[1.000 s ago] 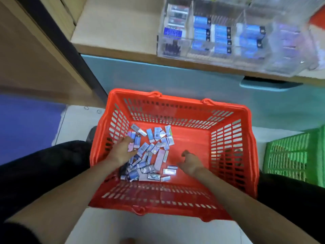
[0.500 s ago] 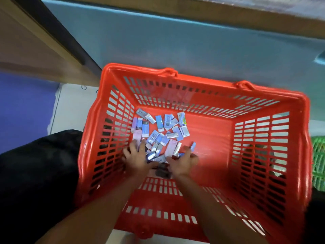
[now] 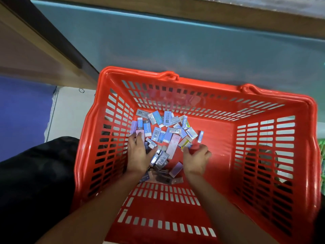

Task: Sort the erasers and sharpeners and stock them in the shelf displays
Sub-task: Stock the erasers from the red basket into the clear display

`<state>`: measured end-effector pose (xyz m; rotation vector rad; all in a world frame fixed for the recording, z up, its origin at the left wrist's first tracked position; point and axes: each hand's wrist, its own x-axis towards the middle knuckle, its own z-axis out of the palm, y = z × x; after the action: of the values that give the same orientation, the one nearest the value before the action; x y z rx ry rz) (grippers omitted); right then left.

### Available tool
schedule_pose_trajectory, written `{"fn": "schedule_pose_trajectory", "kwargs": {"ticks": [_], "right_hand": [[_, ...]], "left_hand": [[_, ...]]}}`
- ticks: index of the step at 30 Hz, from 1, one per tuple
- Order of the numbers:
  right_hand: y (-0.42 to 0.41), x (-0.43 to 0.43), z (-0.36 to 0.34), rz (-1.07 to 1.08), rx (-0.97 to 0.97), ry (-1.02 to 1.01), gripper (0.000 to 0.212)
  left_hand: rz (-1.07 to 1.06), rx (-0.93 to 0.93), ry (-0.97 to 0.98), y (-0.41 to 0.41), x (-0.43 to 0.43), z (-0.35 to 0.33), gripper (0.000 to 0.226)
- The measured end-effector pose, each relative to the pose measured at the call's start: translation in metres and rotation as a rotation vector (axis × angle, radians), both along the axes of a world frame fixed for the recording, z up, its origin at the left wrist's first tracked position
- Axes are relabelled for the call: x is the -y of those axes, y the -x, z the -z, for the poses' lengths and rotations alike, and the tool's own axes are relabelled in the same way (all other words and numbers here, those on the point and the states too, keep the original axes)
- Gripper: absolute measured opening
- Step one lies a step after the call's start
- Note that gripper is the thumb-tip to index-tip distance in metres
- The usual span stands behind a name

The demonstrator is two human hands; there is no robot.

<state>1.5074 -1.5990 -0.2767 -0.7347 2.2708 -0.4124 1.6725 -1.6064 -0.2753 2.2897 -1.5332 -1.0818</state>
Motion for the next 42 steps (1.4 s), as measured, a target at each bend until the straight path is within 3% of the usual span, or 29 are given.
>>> {"fn": "schedule_pose_trajectory", "kwargs": {"ticks": [4,7,11,14,17,21,28,33,37,39,42], "right_hand": [[-0.007,0.012,0.003,-0.024,0.048,-0.072,0.073],[-0.027,0.014,0.005,-0.088,-0.044,-0.135,0.085],[-0.037,0.015,0.008,-0.040,-0.062,-0.141,0.078],[-0.028,0.009,0.009,-0.161,-0.061,-0.131,0.070],[-0.017,0.000,0.010,-0.315,-0.065,-0.137,0.072],[-0.005,-0.003,0.008,-0.331,-0.006,-0.110,0.073],[0.002,-0.005,-0.005,-0.370,0.116,-0.019,0.075],[0.003,-0.012,-0.018,-0.290,0.296,0.063,0.060],[0.006,-0.014,-0.046,-0.248,0.543,0.140,0.047],[0.010,-0.011,-0.064,-0.292,0.563,0.158,0.038],[0.016,-0.004,-0.092,-0.345,0.520,0.242,0.029]], "left_hand": [[-0.166,-0.017,-0.021,0.007,0.012,0.003,0.089],[-0.161,0.011,-0.010,0.011,0.011,0.005,0.087],[-0.206,-0.021,-0.006,0.011,0.003,0.008,0.081],[-0.246,-0.018,-0.075,0.008,0.007,0.010,0.071],[-0.287,0.027,-0.204,0.012,0.014,0.008,0.073],[-0.353,-0.007,-0.196,0.006,0.012,0.023,0.089],[-0.206,-0.026,-0.108,0.015,0.003,0.006,0.044],[-0.082,0.011,-0.147,0.014,0.004,-0.012,0.047],[-0.056,-0.242,-0.099,0.020,0.000,-0.034,0.061],[-0.057,-0.330,-0.094,0.021,0.001,-0.039,0.073],[-0.042,-0.376,-0.061,0.025,0.007,-0.067,0.059]]}}
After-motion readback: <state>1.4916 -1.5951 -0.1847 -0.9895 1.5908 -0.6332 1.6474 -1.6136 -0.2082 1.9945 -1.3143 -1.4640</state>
